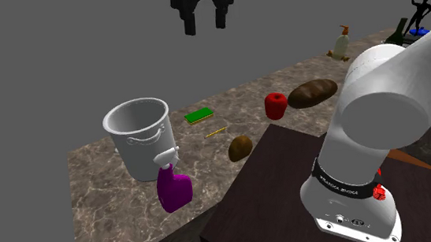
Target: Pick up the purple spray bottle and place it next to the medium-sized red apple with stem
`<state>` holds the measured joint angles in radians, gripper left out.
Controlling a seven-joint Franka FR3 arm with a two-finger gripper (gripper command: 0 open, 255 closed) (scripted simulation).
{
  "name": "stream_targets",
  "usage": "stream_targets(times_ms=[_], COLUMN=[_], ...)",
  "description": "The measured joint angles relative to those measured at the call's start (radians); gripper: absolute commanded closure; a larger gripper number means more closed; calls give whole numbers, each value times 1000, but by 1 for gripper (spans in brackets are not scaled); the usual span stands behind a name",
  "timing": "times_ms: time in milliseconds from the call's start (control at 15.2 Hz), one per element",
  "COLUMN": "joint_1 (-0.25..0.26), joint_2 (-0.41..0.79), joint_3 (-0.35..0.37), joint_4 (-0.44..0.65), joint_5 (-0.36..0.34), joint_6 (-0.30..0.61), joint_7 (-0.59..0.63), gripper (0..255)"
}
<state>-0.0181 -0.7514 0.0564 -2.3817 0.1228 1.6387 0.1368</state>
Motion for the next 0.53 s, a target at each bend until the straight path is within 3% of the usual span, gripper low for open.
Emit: stream_targets(times_ms=[198, 528], joint_1=[15, 80], joint_2=[-23, -87], joint_3=[-11, -57], joint_4=[-63, -274], joint_5=[3, 18], joint_6=[56, 273], joint_7=[-48, -238], gripper=[0, 0])
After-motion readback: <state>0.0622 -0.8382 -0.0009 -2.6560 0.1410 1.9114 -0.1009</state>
